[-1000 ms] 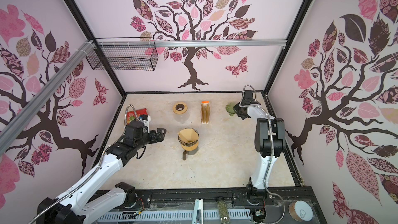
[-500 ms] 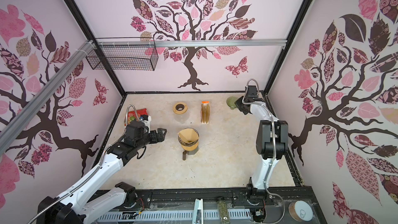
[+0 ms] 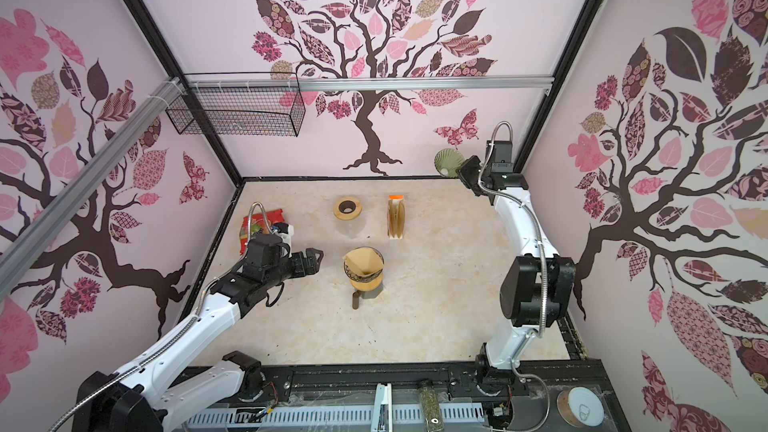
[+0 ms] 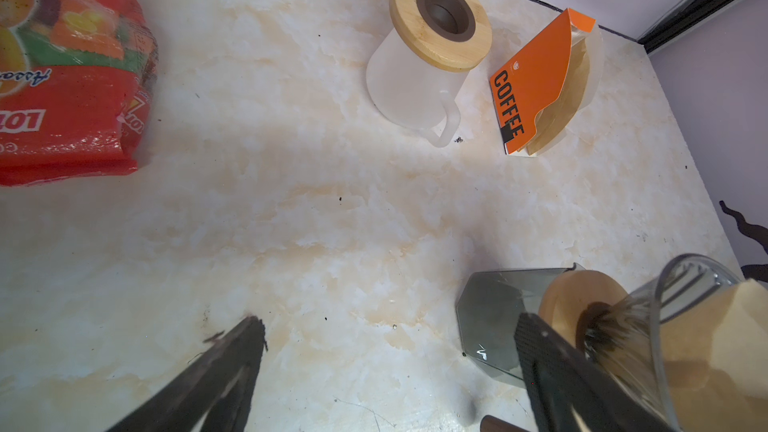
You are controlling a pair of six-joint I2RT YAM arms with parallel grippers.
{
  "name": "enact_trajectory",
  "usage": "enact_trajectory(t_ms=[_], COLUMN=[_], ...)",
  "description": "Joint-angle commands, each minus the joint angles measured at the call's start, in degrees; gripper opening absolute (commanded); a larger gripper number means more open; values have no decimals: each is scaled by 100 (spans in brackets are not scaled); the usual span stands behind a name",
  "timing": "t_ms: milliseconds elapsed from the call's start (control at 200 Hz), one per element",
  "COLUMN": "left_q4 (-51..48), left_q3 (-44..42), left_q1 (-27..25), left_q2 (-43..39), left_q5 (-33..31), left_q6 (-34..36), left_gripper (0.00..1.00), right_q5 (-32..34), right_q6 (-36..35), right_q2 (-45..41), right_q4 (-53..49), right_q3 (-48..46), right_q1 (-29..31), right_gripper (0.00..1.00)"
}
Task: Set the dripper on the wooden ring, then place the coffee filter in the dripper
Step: 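Lift the green dripper off the table with the right gripper, then carry the green dripper with the right gripper over the lid ring on the jar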
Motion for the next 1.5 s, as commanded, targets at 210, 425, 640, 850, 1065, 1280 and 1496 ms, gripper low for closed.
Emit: enact_trajectory(t_ms=[210, 425, 640, 850, 1065, 1280, 1496], left_q4=[-663, -844, -1111, -1586, -2082, -2455, -2874], left_q3=[680, 891, 991, 1253, 1523, 1807, 2206], left_q1=[-10, -13, -13, -13, -13, -13, -7], left_q2=[-321, -728, -819, -1031, -1226, -1145, -650], left_q5=[278, 174, 165, 222, 249, 35, 360], left_q6=[89, 140, 242, 424, 581, 522, 492], left_gripper=[97, 97, 97, 97, 97, 97, 97], right_q5=[-608, -547, -499, -444, -329, -222, -126], right_q6=[-178, -264, -262, -332, -505, -615, -714], right_q2=[-371, -117, 320, 953, 1797, 2521, 2990], right_q4=[-475, -639, -922, -1253, -1775, -2088, -2248], right_q3=[532, 794, 1375, 2088, 3051, 3738, 4119], right_q1=[302, 655, 1349, 2109, 2767, 3068, 3122], right_gripper=[0, 0, 0, 0, 0, 0, 0])
